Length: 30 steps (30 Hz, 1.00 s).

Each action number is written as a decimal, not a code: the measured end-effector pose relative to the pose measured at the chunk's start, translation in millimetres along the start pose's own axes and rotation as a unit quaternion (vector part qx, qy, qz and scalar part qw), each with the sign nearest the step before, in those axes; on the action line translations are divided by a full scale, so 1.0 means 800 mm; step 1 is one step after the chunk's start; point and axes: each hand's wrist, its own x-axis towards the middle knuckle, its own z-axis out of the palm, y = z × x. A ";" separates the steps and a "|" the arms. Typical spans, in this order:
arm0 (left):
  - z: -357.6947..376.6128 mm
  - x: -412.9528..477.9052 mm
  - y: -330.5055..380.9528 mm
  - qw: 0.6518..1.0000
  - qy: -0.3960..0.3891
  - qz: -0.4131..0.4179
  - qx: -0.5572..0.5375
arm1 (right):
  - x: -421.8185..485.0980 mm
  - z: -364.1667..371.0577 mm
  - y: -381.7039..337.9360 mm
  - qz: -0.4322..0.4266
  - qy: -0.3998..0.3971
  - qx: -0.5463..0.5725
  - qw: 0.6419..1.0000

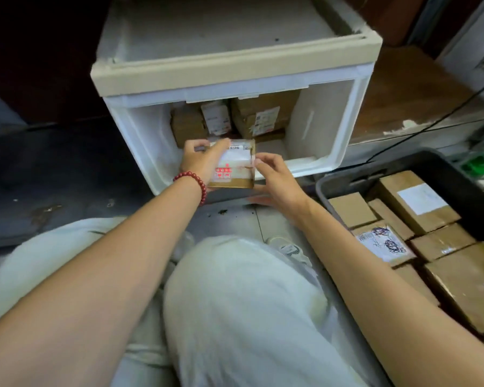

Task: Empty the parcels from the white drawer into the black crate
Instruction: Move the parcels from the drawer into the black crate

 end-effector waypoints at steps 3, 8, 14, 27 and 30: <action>0.002 -0.035 0.013 0.998 -0.038 0.046 0.037 | -0.041 -0.014 0.007 0.017 0.018 0.093 0.995; 0.003 -0.082 0.043 0.961 -0.216 0.116 0.128 | -0.085 -0.058 0.009 0.029 0.055 0.284 0.957; 0.039 -0.094 0.046 0.932 -0.335 0.071 0.121 | -0.115 -0.121 -0.001 0.024 0.124 0.221 0.967; 0.177 -0.091 0.024 0.873 -0.426 0.114 0.207 | -0.142 -0.201 0.018 -0.141 0.292 0.188 0.927; 0.185 -0.087 0.027 0.853 -0.409 0.186 0.265 | -0.138 -0.206 0.018 -0.188 0.297 0.132 0.927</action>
